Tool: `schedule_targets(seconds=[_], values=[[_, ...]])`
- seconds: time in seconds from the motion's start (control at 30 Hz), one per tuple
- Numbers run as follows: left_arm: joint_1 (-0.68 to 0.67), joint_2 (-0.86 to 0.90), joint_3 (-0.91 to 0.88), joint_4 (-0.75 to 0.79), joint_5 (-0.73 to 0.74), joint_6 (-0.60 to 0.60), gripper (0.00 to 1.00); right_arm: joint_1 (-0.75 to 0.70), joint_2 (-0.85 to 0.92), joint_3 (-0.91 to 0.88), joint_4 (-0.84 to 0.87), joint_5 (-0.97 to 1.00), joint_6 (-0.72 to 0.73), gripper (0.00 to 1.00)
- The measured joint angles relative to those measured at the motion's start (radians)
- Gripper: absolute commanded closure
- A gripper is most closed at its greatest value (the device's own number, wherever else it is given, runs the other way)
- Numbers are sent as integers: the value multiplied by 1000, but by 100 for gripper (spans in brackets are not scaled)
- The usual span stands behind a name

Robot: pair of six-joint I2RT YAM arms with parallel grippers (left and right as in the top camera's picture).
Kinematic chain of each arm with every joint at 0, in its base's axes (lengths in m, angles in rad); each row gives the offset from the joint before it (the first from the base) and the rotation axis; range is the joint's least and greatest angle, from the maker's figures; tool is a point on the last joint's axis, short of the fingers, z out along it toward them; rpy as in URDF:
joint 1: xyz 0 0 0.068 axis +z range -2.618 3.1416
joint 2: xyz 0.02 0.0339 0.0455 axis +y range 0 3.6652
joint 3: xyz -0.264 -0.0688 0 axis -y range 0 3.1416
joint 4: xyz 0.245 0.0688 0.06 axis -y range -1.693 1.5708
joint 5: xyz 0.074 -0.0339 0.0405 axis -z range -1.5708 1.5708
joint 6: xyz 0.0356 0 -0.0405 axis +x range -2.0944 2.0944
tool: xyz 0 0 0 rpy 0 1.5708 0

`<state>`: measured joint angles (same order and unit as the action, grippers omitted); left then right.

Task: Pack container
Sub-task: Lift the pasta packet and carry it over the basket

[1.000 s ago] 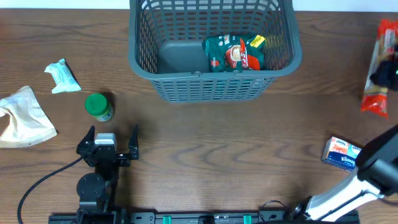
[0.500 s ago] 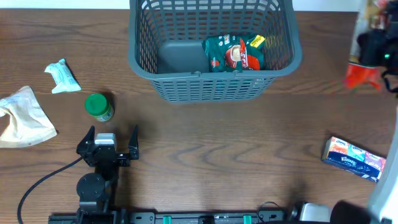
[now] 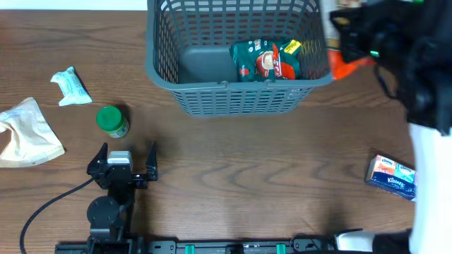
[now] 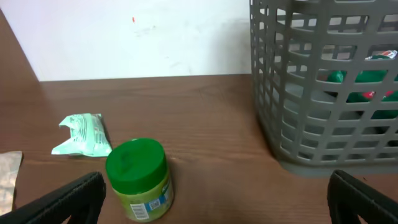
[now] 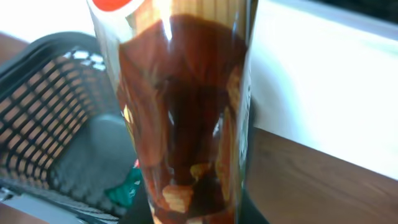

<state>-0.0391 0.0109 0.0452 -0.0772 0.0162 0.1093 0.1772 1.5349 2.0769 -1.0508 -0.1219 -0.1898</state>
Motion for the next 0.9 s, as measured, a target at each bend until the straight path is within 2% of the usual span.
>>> schedule_targets(seconds=[0.37,0.9], values=[[0,0,0,0,0,0,1,212,261,-3,-1,6,-164,99],[0,0,0,0,0,0,1,222,279,-2,-83,-45,-397,99]])
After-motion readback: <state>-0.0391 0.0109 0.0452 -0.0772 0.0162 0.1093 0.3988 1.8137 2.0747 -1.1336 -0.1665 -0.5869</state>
